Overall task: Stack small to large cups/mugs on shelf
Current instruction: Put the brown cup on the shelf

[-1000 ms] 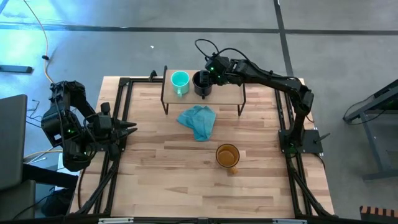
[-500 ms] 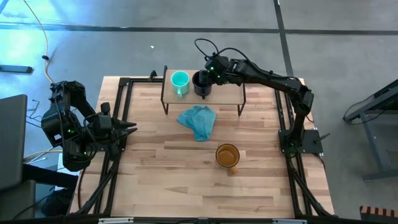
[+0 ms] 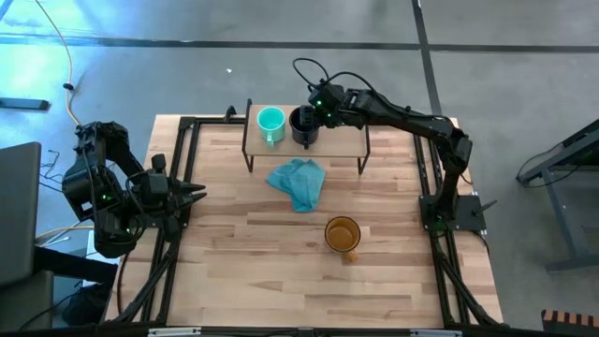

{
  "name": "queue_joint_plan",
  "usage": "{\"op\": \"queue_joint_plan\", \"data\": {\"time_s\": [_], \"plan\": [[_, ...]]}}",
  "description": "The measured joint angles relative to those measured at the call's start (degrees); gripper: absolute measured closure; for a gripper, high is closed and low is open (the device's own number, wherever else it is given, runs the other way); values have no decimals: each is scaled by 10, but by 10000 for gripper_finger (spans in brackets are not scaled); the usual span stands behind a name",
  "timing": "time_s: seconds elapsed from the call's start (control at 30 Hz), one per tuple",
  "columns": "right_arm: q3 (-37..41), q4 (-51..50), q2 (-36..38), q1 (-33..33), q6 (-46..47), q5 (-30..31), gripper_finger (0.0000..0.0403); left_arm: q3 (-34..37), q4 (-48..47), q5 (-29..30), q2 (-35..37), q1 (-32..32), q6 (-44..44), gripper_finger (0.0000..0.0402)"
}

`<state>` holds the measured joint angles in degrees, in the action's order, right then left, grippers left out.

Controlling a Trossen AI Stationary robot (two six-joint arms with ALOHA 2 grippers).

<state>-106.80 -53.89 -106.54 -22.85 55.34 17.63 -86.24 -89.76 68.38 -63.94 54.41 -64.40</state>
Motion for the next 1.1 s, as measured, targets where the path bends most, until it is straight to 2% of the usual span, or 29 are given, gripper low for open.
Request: {"op": "queue_joint_plan", "data": {"time_s": [0.47,0.83,0.97,1.1], "plan": [[-41,-15,-1,0,-23,15,329,0,1,0,0,0,0,339],[-88,-94,-1,1,-35,33,329,0,1,0,0,0,0,339],[-132,-112,-1,8,-59,51,329,0,1,0,0,0,0,339],[-213,-170,-1,16,-89,88,329,0,1,-10,0,0,-1,339]]}}
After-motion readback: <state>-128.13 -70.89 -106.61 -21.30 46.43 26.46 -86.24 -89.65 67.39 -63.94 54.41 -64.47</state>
